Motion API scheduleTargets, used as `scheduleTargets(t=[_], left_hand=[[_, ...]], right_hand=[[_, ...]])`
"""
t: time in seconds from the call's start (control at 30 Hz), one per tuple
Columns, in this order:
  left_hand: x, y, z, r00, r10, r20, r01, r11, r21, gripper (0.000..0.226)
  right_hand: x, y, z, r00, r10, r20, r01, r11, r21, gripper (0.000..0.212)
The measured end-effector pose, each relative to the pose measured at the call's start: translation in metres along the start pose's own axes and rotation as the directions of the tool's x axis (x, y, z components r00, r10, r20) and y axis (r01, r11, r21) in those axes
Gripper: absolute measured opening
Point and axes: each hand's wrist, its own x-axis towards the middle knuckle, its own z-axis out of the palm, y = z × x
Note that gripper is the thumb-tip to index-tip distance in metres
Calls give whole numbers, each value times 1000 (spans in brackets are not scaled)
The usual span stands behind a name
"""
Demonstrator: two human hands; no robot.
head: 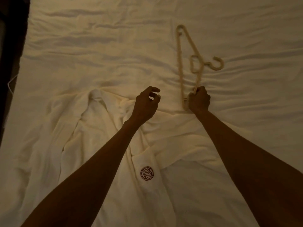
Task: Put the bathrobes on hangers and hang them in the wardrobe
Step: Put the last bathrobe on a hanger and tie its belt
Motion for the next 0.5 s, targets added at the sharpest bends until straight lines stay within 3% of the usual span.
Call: scheduleTargets(t=[0.13, 0.3, 0.4, 0.5], left_hand=[[7, 20, -18, 993, 61, -98, -65, 997, -33, 20], [0, 58, -61, 941, 162, -297, -173, 985, -9, 26], [-12, 60, -95, 919, 223, -326, -160, 965, 209, 42], [-31, 32, -134, 945, 233, -229, -87, 856, 509, 60]], right_hand=[[-14, 1, -9, 1000, 5, 13, -9, 957, 291, 25], [-76, -26, -25, 956, -138, 258, 6, 890, 455, 32], [-115, -48, -28, 898, -181, 401, -28, 886, 462, 36], [-157, -64, -21, 807, -244, 538, -44, 883, 467, 36]])
